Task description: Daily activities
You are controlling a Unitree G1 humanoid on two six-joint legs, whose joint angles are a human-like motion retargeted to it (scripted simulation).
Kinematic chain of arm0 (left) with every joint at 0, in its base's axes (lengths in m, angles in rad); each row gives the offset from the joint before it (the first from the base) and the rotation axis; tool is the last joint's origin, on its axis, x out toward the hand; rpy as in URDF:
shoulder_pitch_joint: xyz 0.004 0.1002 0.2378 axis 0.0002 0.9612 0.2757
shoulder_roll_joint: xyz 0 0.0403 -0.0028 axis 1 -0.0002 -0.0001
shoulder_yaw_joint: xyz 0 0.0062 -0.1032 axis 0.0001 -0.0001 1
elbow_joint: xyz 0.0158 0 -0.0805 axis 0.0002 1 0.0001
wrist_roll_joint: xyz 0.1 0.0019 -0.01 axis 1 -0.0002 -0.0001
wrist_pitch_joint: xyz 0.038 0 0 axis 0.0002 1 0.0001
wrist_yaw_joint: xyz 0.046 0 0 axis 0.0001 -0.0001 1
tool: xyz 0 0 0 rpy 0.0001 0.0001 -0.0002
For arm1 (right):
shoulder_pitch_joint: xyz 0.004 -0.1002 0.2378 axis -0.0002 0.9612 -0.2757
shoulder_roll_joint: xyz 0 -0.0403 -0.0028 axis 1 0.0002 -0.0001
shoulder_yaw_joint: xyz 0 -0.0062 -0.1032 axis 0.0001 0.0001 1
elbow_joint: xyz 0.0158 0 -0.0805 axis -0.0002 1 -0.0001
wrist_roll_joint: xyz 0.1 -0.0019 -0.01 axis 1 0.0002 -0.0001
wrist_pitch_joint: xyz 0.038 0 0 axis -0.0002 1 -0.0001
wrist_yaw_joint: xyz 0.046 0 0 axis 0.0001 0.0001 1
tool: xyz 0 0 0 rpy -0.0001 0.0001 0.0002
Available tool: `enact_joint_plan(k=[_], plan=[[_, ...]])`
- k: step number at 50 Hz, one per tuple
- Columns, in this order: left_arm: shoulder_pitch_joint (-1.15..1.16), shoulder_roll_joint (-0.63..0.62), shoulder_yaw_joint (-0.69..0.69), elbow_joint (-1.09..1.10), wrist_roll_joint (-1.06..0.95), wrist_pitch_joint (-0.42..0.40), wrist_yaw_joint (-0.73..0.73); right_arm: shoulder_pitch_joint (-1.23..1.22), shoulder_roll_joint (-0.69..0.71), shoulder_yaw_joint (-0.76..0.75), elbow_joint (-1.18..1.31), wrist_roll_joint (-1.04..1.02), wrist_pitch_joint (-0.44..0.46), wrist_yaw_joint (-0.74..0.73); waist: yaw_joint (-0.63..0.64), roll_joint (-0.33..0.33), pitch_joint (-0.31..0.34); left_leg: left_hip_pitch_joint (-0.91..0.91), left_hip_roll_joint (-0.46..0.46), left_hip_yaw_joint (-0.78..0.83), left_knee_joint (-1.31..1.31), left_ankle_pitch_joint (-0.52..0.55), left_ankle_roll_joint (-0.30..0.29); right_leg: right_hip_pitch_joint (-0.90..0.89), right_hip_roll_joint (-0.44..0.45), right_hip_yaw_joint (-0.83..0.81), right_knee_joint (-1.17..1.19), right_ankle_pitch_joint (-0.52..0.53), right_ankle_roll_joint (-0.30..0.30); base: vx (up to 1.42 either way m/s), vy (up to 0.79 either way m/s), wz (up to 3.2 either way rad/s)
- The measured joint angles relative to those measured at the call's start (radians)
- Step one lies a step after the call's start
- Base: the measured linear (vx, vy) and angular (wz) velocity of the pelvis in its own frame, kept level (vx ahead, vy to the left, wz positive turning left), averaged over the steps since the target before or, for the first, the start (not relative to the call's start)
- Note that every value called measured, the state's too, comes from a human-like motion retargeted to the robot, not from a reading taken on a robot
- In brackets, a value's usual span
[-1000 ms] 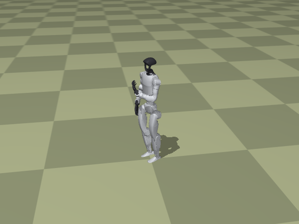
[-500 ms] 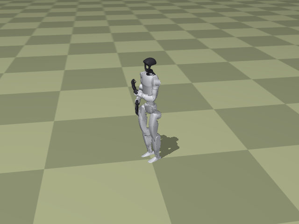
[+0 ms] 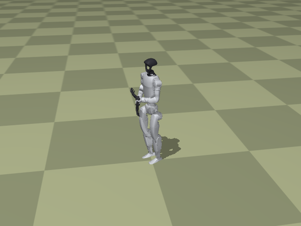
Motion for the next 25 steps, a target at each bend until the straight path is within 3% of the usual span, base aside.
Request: enact_joint_plan(k=[25], plan=[[-0.101,0.024,-0.041,0.013,0.203,-0.067,0.086,-0.038,0.017,0.085,0.027,-0.059,-0.02,-0.032,0.027,0.003,0.021,0.012,0.0,-0.026,0.034,-0.019,0.004,0.032,0.002,-0.009,0.001,-0.005,-0.005,0.0,0.0,0.0]])
